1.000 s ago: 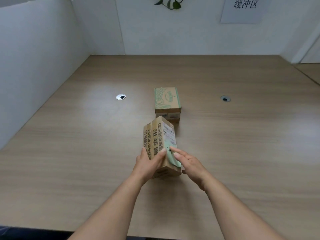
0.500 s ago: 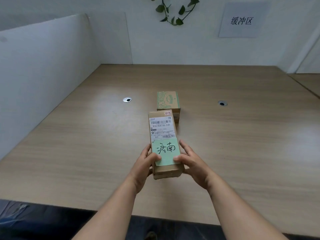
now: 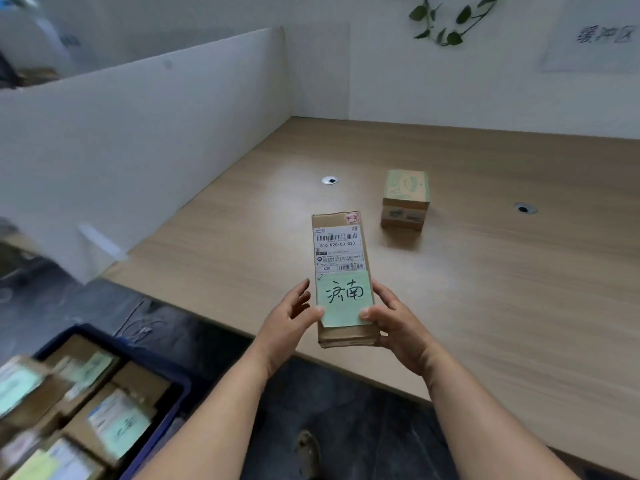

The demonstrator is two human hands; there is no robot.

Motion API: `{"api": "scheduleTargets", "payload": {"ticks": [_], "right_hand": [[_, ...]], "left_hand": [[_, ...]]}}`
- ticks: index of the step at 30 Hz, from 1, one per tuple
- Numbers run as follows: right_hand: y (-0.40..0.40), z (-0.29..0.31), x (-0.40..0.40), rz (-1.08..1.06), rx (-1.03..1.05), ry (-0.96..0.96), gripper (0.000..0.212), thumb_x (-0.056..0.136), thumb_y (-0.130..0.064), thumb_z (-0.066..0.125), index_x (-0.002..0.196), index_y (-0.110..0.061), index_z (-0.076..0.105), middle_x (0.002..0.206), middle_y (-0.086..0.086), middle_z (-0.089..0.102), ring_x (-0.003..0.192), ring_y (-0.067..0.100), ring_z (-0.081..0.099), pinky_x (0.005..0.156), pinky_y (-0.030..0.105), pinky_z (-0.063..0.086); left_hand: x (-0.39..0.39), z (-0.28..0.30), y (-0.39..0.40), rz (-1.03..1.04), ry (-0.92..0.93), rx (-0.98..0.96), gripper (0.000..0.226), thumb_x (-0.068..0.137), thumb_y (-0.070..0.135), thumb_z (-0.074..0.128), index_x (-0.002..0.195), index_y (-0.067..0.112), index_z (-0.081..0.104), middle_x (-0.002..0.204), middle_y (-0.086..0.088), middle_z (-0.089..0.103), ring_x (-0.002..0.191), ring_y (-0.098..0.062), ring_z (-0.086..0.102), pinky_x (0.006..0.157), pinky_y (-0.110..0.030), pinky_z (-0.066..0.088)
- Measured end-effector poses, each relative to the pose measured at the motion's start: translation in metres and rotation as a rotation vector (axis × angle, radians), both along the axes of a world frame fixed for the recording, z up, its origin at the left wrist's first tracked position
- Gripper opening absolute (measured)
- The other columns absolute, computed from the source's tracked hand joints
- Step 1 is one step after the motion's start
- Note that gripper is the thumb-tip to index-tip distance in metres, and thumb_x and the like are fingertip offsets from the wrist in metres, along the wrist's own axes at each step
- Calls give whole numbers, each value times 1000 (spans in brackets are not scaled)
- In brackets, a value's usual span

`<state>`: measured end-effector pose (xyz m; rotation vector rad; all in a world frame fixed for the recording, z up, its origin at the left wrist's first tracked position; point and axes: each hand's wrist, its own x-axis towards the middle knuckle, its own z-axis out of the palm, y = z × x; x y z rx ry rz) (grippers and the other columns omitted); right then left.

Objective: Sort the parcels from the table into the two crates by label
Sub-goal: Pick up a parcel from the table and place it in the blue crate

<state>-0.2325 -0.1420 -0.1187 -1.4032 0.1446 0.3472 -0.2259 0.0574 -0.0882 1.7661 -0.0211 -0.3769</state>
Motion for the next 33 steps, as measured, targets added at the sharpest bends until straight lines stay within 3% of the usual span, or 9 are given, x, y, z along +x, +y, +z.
{"api": "scheduleTargets", "payload": {"ticks": [3, 6, 9, 16, 18, 20, 23, 27, 33], "right_hand": [[22, -5, 1, 67, 17, 17, 82, 59, -27, 67, 137, -41, 44, 110, -3, 73, 94, 19, 68, 65, 28, 54], [44, -11, 3, 143, 15, 33, 75, 65, -23, 62, 137, -40, 45, 111, -3, 73, 98, 21, 69, 69, 33, 56], [70, -15, 7, 225, -2, 56, 76, 66, -24, 63, 138, -39, 45, 111, -1, 73, 106, 27, 66, 86, 46, 57], [157, -28, 25, 437, -22, 108, 92, 52, -30, 73, 139, -36, 45, 115, 3, 72, 108, 33, 67, 93, 53, 53], [188, -33, 28, 493, -37, 125, 87, 55, -26, 72, 138, -36, 46, 115, 2, 72, 109, 34, 66, 96, 57, 50], [219, -39, 31, 556, -52, 135, 82, 62, -23, 68, 139, -37, 45, 116, 0, 72, 109, 31, 66, 96, 58, 50], [263, -47, 35, 637, -75, 171, 93, 56, -31, 75, 143, -39, 41, 118, 1, 71, 109, 29, 67, 94, 54, 53], [317, -56, 44, 706, -95, 199, 82, 67, -26, 71, 142, -42, 41, 120, 2, 69, 109, 28, 67, 94, 53, 53], [389, -72, 51, 786, -143, 260, 82, 68, -25, 69, 143, -40, 40, 125, 0, 66, 111, 29, 65, 93, 52, 54]], "left_hand": [[-19, -4, 31, 152, -40, 111, 60, 92, 30, 60, 146, 28, 35, 143, 3, 46, 128, -10, 45, 107, -32, 38], [-35, -8, 58, 240, -48, 196, 59, 93, 29, 61, 146, 27, 36, 142, 3, 48, 124, -7, 46, 98, -21, 35], [-49, -16, 84, 314, -26, 226, 60, 92, 30, 61, 146, 27, 36, 143, 5, 47, 126, -7, 45, 98, -20, 34], [-77, -37, 159, 469, 68, 273, 59, 92, 33, 60, 146, 30, 36, 146, 4, 43, 131, -10, 42, 104, -24, 33], [-84, -41, 183, 521, 99, 279, 59, 92, 34, 60, 146, 31, 37, 146, 5, 44, 130, -10, 42, 105, -25, 35], [-90, -46, 208, 564, 123, 278, 58, 92, 35, 59, 146, 31, 36, 146, 7, 44, 128, -8, 43, 100, -21, 36], [-98, -50, 244, 617, 174, 265, 57, 94, 34, 56, 146, 30, 34, 143, 12, 41, 126, -8, 41, 88, -9, 36], [-101, -59, 291, 676, 214, 266, 59, 95, 34, 56, 148, 28, 30, 152, 7, 35, 137, -12, 34, 99, -20, 30], [-103, -77, 351, 718, 289, 224, 60, 93, 34, 57, 147, 30, 32, 150, 9, 37, 136, -12, 36, 105, -24, 30]]}}
